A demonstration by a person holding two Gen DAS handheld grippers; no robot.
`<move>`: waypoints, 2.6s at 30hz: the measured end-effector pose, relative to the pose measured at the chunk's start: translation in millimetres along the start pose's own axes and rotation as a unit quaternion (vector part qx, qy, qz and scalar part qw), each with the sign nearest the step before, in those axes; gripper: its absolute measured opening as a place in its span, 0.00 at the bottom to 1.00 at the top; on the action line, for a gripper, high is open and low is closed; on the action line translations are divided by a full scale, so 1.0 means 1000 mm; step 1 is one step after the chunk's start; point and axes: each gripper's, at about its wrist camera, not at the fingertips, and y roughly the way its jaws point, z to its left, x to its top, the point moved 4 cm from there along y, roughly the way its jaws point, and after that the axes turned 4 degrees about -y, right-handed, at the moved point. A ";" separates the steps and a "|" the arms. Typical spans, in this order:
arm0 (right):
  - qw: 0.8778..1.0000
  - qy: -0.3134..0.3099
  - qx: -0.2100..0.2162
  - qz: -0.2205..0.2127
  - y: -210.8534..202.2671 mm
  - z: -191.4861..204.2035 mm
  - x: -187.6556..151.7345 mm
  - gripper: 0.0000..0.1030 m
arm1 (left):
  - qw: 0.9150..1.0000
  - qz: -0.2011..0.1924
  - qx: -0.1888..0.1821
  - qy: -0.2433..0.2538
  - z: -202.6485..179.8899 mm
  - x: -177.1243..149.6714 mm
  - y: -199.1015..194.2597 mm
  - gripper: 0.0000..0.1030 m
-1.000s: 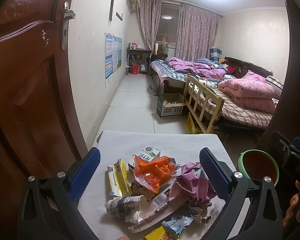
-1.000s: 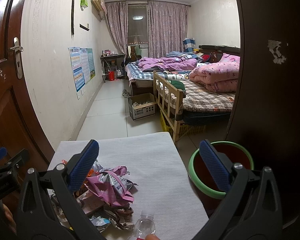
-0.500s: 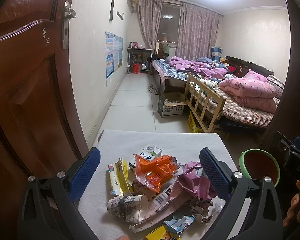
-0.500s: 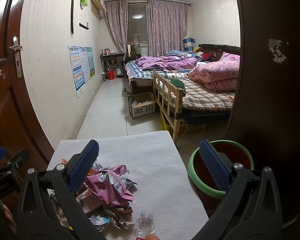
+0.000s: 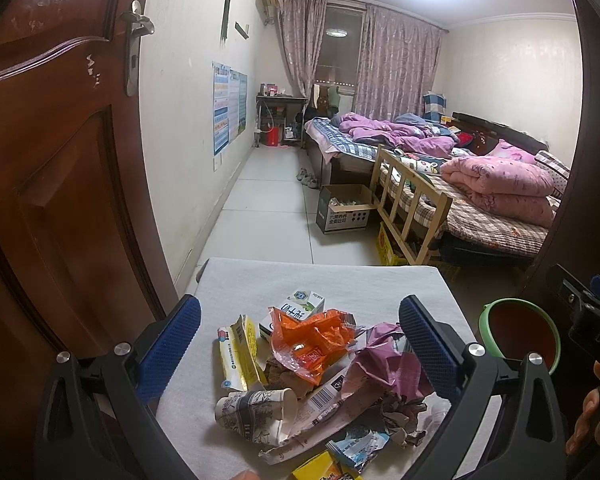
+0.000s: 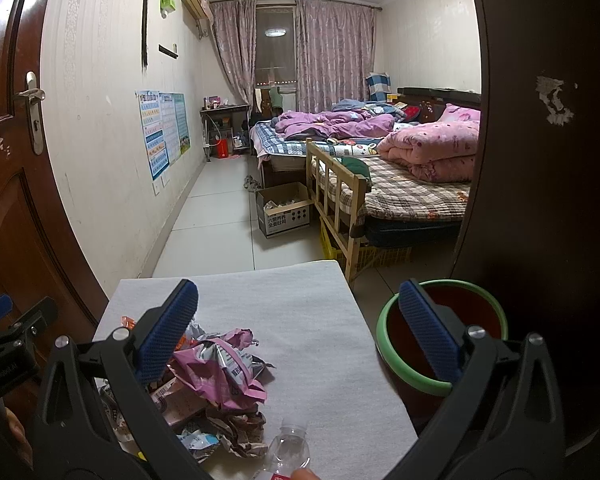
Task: Collect trash
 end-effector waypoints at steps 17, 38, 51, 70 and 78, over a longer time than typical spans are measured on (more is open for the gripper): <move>1.000 -0.001 0.000 0.003 0.002 0.001 -0.002 0.97 | 1.000 0.003 0.001 -0.001 -0.002 0.011 0.006 0.92; 0.994 -0.064 -0.002 0.090 0.021 -0.002 -0.039 0.97 | 0.996 0.090 -0.022 0.004 0.012 -0.037 0.017 0.91; 0.968 0.006 0.066 0.244 0.058 -0.026 -0.128 0.96 | 0.936 0.339 -0.077 0.061 -0.057 -0.179 0.082 0.74; 0.936 0.019 0.117 0.332 0.083 0.000 -0.173 0.94 | 0.915 0.395 -0.069 -0.034 -0.043 -0.206 0.104 0.73; 0.923 0.016 0.140 0.357 0.086 0.012 -0.182 0.94 | 0.947 0.311 -0.081 -0.024 -0.025 -0.168 0.067 0.61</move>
